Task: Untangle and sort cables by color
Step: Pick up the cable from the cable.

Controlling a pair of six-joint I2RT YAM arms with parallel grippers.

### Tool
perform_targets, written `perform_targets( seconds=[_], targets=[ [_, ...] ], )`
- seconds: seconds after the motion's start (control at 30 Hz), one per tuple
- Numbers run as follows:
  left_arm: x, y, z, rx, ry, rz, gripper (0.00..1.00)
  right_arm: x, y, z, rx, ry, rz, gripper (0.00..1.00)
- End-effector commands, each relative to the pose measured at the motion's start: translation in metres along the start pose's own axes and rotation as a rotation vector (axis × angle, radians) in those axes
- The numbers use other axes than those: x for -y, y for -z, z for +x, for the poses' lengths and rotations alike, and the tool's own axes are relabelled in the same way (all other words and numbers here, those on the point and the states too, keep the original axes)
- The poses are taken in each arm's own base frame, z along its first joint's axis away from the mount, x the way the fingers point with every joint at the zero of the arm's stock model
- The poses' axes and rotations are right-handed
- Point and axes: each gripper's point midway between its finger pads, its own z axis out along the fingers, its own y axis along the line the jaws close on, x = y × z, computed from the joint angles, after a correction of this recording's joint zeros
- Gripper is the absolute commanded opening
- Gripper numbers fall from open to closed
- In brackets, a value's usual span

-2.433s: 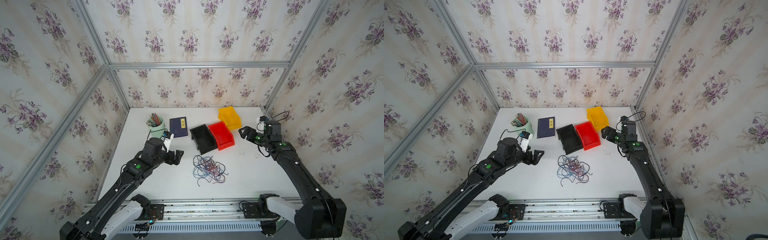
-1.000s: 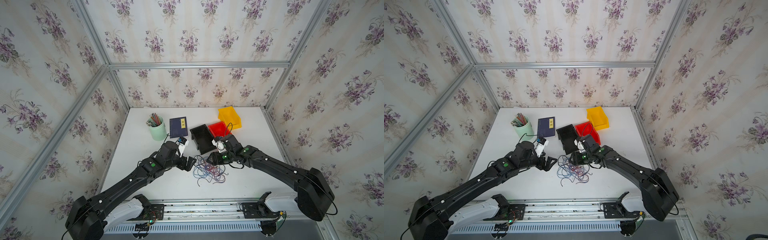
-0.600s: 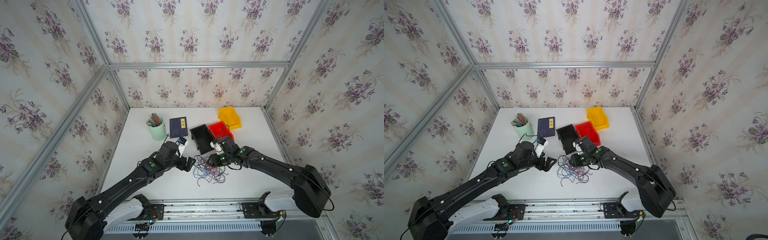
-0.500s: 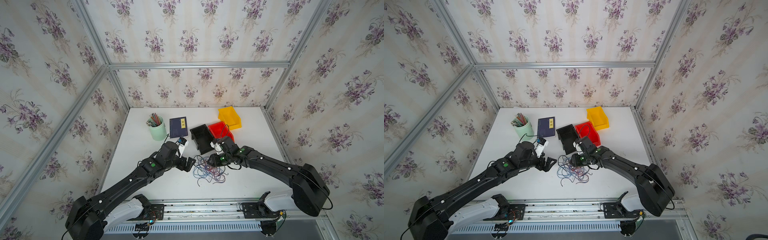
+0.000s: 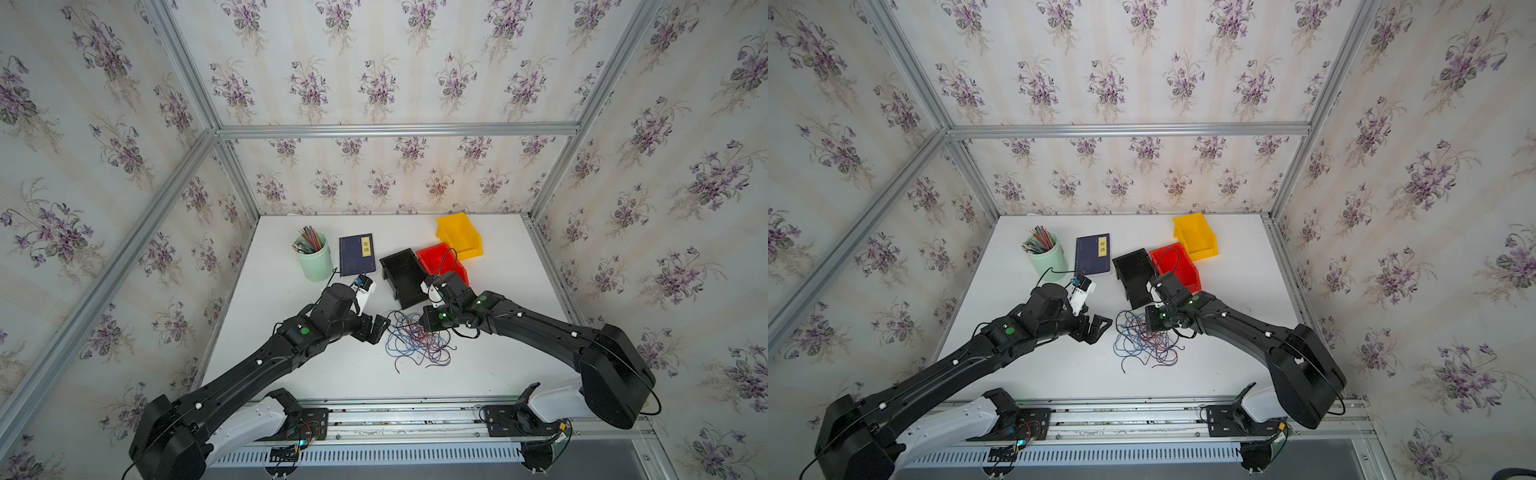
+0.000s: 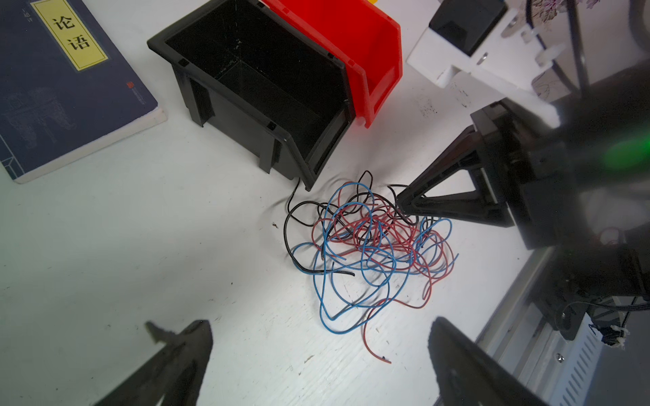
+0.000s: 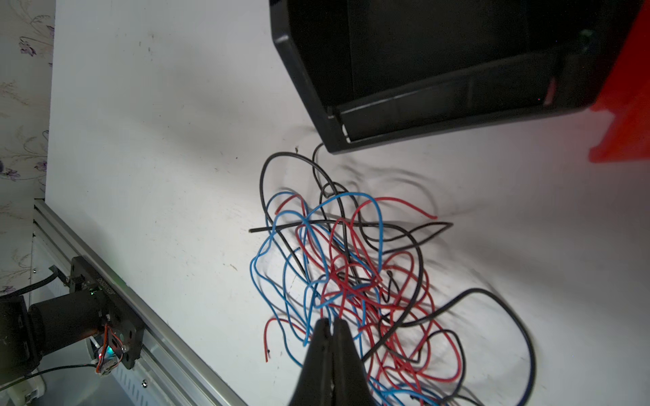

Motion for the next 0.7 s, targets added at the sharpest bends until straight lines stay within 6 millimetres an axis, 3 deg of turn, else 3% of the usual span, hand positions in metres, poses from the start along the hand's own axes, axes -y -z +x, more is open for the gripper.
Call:
perform_targets(
  seconds=[0.0,0.1,0.23,0.67],
  targets=[
    [0.0,0.001,-0.007,0.025,-0.023,-0.005,0.99,0.003,0.006,-0.005,0.021,0.005,0.036,0.0],
    [0.002,0.003,-0.01,0.044,-0.038,0.001,0.99,0.004,0.019,-0.011,0.046,0.003,0.073,0.0],
    [0.009,0.009,-0.021,0.106,-0.066,0.038,0.99,-0.002,0.057,-0.03,0.133,0.014,0.105,0.0],
    [0.053,0.037,-0.084,0.333,-0.148,0.222,0.99,-0.052,0.179,-0.078,0.358,0.032,0.024,0.0]
  ],
)
